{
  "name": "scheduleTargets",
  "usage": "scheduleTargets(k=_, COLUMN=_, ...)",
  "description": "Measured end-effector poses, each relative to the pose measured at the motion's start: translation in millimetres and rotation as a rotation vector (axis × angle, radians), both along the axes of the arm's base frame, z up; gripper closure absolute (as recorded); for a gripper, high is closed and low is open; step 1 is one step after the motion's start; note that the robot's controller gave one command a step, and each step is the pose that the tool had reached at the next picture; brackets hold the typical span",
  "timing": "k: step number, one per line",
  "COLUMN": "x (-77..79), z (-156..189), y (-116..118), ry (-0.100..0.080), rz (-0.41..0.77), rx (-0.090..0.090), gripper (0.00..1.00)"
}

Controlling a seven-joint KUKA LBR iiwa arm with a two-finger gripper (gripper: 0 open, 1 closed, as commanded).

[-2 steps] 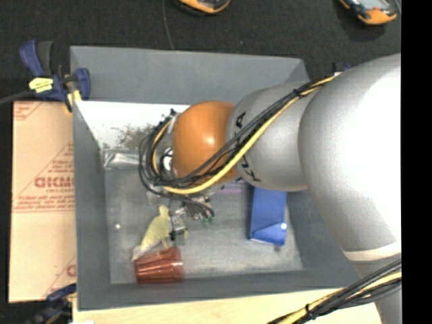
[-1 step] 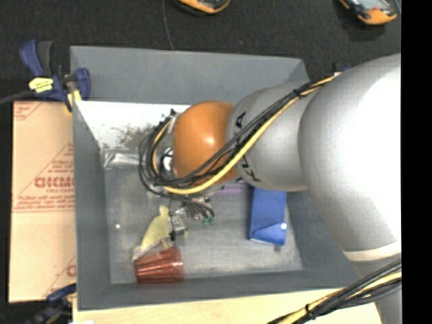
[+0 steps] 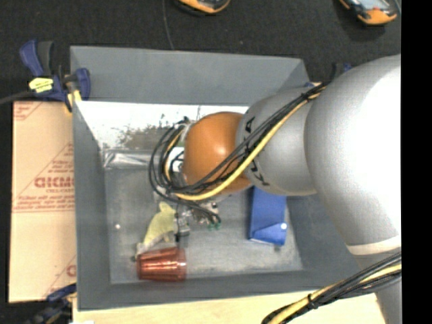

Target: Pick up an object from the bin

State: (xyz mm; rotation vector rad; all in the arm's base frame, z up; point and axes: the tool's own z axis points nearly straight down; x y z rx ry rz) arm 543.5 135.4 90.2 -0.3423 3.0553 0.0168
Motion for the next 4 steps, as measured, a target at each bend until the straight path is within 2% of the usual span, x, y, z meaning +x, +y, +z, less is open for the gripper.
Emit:
scheduleTargets(k=1, x=-0.6, z=5.0, y=3.6, ry=0.043, rz=0.003, rx=-0.014, gripper=1.00)
scheduleTargets(k=2, x=-0.6, z=5.0, y=3.6, ry=0.043, rz=0.003, rx=-0.014, gripper=1.00)
scheduleTargets(k=3, x=4.7, z=65.5, y=20.0, ry=0.046, rz=0.021, rx=-0.016, gripper=1.00)
scheduleTargets(k=4, x=-2.1, z=140.2, y=19.6, ry=0.049, rz=0.061, rx=-0.019, gripper=1.00)
